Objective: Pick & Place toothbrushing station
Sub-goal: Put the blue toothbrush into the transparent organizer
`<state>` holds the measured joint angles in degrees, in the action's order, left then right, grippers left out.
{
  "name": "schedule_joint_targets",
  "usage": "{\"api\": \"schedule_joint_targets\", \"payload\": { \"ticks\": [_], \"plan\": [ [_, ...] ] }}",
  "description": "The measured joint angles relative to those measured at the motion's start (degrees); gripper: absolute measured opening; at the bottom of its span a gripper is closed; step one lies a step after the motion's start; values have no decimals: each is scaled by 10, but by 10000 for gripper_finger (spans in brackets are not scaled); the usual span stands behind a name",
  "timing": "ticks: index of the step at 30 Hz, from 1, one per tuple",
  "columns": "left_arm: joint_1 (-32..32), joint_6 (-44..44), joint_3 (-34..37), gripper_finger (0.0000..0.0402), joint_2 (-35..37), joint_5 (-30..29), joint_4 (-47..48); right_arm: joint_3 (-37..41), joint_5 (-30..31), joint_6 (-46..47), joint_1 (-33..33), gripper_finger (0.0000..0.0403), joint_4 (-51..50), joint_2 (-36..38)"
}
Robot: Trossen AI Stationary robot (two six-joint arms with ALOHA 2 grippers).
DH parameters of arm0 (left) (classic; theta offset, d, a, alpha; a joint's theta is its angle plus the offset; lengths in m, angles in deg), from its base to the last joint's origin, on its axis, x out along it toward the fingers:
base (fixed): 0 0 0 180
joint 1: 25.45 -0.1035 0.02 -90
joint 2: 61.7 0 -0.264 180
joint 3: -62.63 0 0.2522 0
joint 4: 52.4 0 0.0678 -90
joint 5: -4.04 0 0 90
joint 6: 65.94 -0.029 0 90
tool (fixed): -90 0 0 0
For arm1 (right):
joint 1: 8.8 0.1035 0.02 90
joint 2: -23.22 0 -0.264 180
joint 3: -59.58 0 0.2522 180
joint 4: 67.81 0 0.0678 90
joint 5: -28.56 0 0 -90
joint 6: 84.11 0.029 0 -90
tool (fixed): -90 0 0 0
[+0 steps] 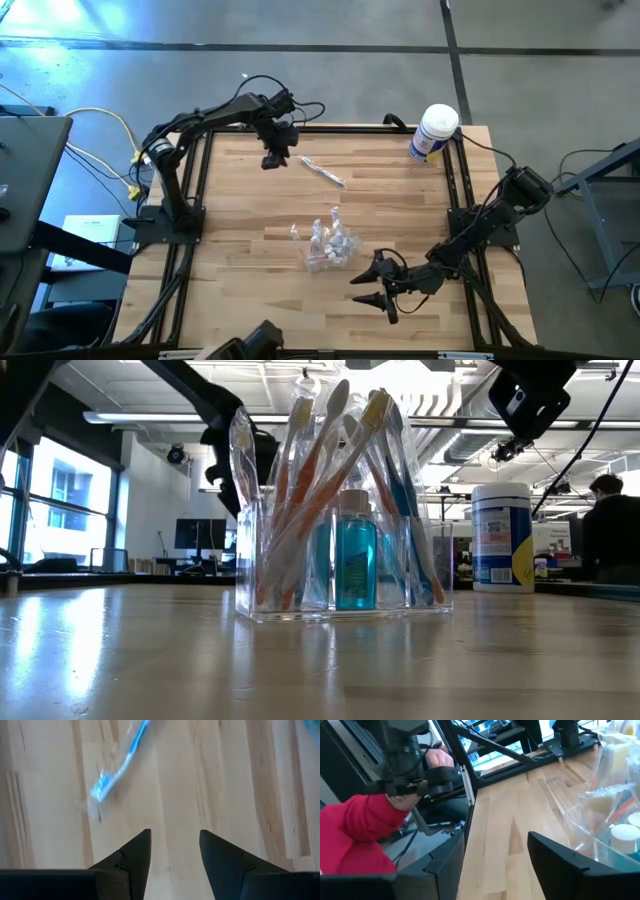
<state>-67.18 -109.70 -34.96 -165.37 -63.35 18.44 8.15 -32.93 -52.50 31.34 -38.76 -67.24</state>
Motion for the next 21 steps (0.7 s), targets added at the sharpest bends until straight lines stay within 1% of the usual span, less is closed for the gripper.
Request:
{"api": "schedule_joint_targets", "payload": {
  "ticks": [3, 7, 10, 11, 17, 21],
  "plan": [
    [-15, -21, 0, 163, -13, 43, -21, 0, 1, 3, 0, 210, 7, 0],
    [-30, -42, 0, 163, -30, 74, -42, 0, 1, 3, 0, 210, 15, 0],
    [-37, -67, 0, 163, -44, 127, -53, 0, 1, 3, 0, 210, 18, 0],
    [-37, -78, 0, 163, -50, 136, -56, 0, 1, 3, 0, 210, 18, 0],
    [-35, -82, 0, 163, -95, 131, -131, 0, 13, 3, 0, 210, 26, 0],
    [-35, -64, 0, 163, -110, 118, -180, 0, 23, 16, 0, 210, 25, 0]
  ]
}}
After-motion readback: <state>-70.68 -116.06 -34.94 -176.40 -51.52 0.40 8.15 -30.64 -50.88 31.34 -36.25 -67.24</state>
